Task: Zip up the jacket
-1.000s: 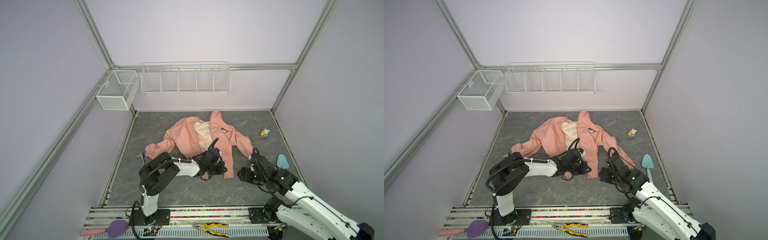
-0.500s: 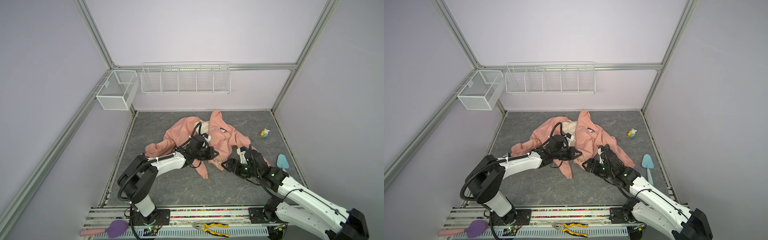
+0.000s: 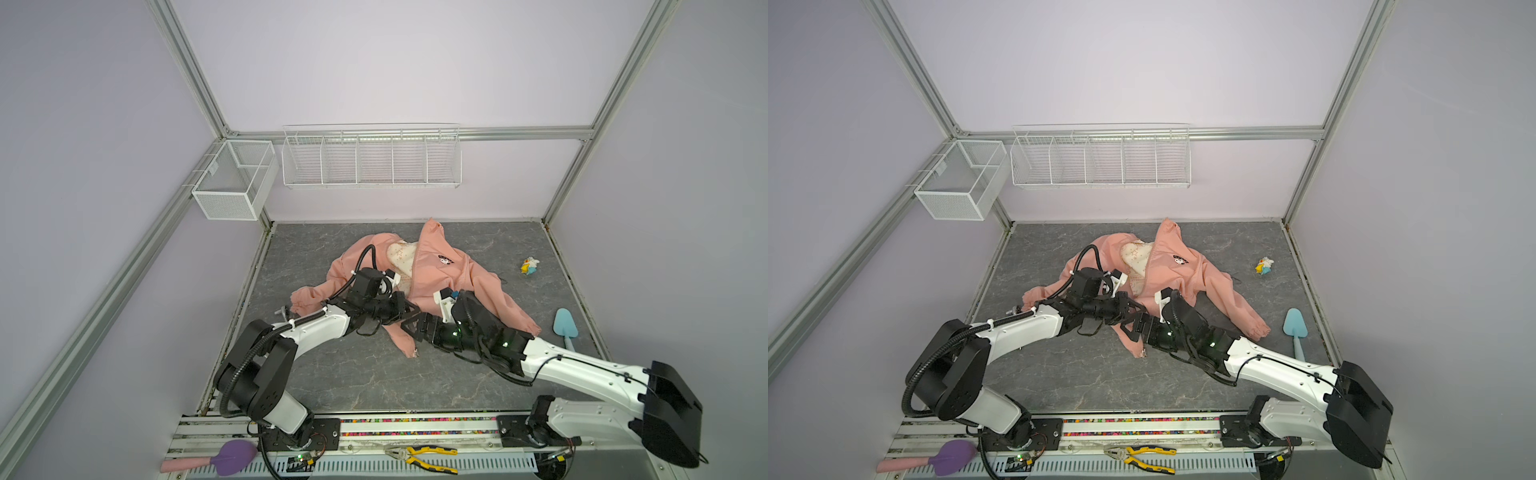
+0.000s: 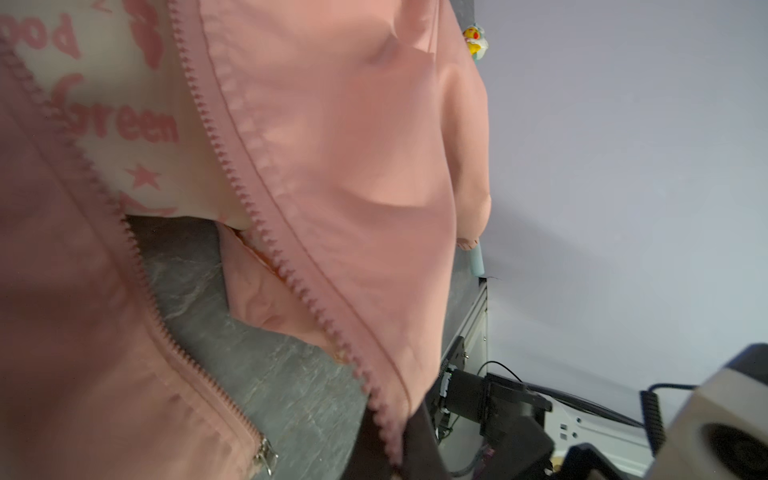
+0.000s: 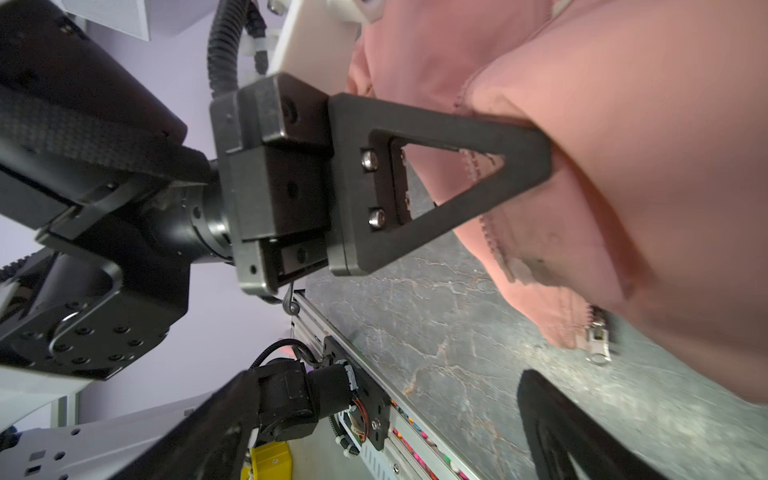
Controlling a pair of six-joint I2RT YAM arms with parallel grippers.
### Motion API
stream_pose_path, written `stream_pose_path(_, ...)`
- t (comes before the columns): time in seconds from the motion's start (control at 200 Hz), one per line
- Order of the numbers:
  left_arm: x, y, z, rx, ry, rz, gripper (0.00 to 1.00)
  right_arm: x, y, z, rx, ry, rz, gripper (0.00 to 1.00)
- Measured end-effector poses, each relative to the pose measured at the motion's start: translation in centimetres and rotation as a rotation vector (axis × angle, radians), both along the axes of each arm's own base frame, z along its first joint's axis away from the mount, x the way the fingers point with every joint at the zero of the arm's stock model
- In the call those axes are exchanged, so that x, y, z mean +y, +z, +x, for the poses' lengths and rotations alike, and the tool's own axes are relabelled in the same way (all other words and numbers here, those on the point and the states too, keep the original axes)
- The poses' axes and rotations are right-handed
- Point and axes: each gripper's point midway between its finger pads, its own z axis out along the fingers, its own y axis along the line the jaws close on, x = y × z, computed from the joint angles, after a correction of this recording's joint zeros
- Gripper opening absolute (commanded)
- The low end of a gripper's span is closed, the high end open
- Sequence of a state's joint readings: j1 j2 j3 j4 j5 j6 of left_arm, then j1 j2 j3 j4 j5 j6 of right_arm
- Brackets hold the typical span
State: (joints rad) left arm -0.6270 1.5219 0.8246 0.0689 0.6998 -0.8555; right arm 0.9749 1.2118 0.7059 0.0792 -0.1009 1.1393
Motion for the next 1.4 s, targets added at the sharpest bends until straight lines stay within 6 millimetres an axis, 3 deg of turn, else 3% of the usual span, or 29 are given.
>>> stream_pose_path(0.125, 0.1, 2.0, -1.4, 0.004, -0.049, -0.043, 0.0, 1.5, -0.5, -0.4, -0.006, 0.02, 0.012, 0.98)
stream_pose_path(0.28, 0.2, 2.6, -2.6, 0.038, -0.088, -0.061, 0.0, 2.5, -0.4, -0.3, -0.029, 0.021, 0.039, 0.96)
stream_pose_path(0.61, 0.5, 3.3, -3.4, 0.067, -0.104, -0.074, 0.0, 1.4, -1.2, 0.5, -0.108, -0.034, 0.046, 1.0)
stream_pose_path(1.02, 0.6, 3.3, -3.3, 0.072, -0.103, -0.076, 0.0, -1.9, -1.2, 1.9, -0.152, -0.104, 0.034, 0.74)
stream_pose_path(1.4, 0.7, 3.2, -3.5, 0.061, -0.119, -0.074, 0.0, -2.3, -1.0, 2.2, -0.176, -0.093, 0.023, 0.48)
